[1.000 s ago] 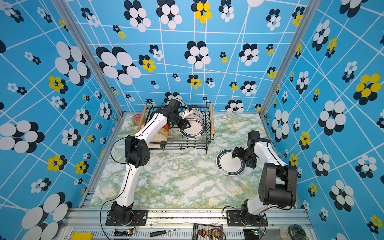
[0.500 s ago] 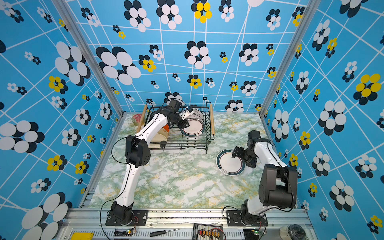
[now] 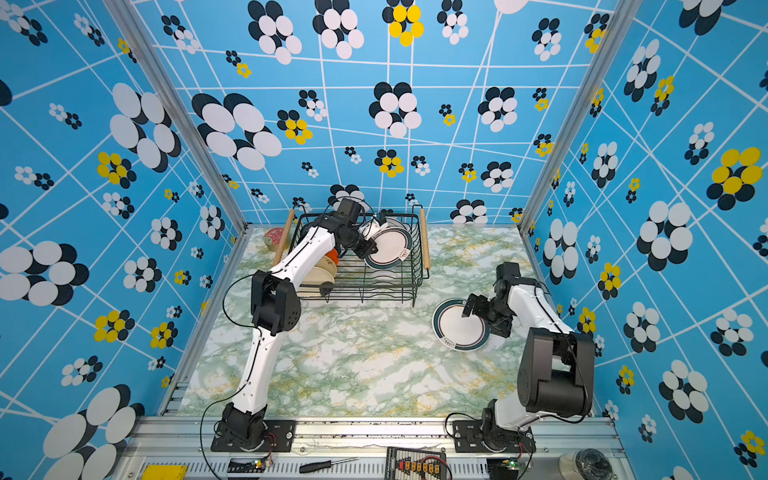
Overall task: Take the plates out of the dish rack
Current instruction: 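Lift the red-ringed plate in the rack with the left gripper while the right approaches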
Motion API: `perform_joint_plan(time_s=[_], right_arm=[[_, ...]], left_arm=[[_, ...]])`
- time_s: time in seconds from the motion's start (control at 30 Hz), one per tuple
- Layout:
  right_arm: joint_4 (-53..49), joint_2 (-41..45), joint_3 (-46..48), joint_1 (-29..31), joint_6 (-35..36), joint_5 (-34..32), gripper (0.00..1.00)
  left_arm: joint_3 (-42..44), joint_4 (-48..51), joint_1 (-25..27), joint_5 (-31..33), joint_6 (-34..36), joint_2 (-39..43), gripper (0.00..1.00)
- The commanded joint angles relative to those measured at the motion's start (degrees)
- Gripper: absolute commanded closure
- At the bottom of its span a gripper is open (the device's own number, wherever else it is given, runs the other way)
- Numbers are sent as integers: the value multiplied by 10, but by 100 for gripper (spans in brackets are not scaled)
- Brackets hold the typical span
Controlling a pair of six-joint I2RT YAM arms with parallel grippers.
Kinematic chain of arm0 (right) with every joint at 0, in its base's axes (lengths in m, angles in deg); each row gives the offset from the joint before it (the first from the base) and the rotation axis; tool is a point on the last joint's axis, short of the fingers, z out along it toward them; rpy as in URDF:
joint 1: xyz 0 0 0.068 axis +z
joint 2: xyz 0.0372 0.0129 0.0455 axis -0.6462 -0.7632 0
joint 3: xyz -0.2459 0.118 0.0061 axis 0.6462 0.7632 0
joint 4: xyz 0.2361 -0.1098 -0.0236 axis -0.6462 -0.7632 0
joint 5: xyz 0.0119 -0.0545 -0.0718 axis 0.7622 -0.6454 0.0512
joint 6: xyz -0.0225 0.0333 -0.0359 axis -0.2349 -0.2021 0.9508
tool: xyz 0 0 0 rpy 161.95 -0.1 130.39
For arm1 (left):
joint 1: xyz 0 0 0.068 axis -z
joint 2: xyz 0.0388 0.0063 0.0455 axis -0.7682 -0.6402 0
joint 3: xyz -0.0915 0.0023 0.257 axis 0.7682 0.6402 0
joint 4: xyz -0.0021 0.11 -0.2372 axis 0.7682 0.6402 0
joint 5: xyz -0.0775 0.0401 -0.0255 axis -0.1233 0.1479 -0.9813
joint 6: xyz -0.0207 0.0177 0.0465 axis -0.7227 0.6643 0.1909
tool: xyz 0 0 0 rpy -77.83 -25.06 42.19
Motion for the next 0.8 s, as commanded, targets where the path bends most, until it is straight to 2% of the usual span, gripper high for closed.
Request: perform_joint_plan(time_s=[0.0,0.3,0.47,0.77], right_arm=[[0,7,6,1,-2,12,1],[8,4,2,1,-4,24,1],[11,3,-8,1,-6,35,1],[-6,15,-47,1,-1,32,1]], left_arm=[[-3,56,4,1,-12,8,91],[2,79,6,0,-12,36,96],[32,83,6,4,-9,75,100],[69,94,10,-2,-27,139,100]])
